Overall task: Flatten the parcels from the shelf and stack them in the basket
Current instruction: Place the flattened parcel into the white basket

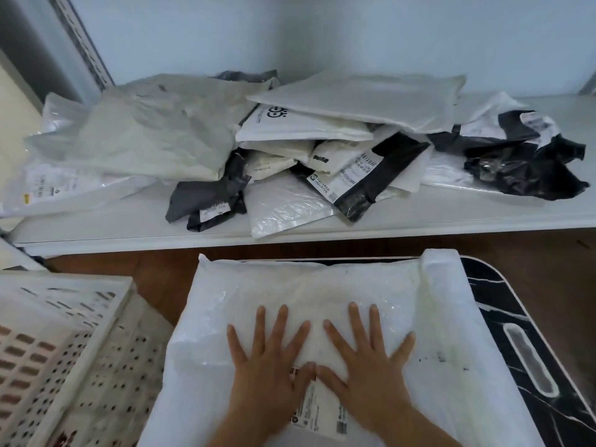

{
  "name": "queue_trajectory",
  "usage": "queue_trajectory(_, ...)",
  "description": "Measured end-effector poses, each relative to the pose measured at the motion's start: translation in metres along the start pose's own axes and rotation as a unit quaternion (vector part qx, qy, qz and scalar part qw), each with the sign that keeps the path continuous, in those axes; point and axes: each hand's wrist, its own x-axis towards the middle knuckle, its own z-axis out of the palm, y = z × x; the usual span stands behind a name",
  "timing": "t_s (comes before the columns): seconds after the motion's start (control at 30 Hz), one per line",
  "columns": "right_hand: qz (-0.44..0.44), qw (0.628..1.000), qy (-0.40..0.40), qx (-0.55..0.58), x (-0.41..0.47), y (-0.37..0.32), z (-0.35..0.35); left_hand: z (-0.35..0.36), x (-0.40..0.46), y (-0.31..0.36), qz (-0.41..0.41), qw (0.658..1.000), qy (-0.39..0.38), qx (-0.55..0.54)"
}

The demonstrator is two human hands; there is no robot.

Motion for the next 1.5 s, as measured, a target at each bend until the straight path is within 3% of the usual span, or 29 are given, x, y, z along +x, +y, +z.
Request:
queue_trajectory(0.47,-0.001,1.000,-0.005,-0.001,0.003,0.001,0.001,0.008,0.005,-0.001,-0.002,0.999,-0.034,-0.014)
queue_trajectory(0.57,-0.009,0.999,0.031,-0.009,0.010,0.012,-0.016,-0.002,0.007,0.002,-0.013,0.998,-0.053,-0.022)
queue_trajectory(0.67,-0.038,0.996,0.067,-0.044,0.018,0.041,-0.027,-0.013,0.018,0.015,-0.038,0.999,-0.025,-0.016)
queue_trajectory(0.73,-0.027,0.997,0.043,-0.064,0.020,0.056,-0.027,-0.033,0.026,0.033,-0.069,0.997,-0.040,-0.011)
queue_trajectory(0.83,-0.003,0.999,0.032,-0.043,0.019,0.061,-0.021,-0.025,0.036,0.049,-0.031,0.998,-0.031,0.042)
queue_trajectory(0.9,0.011,0.999,0.032,-0.032,0.020,0.060,-0.014,-0.016,0.041,0.046,-0.037,0.999,-0.030,-0.003)
queue_trajectory(1.1,0.021,1.000,0.018,0.007,0.022,0.061,-0.012,0.001,0.051,0.042,-0.014,1.000,-0.015,0.020)
queue_trajectory(1.5,0.012,1.000,-0.005,0.015,0.024,0.057,-0.024,-0.006,0.050,0.042,-0.025,0.997,-0.068,-0.005)
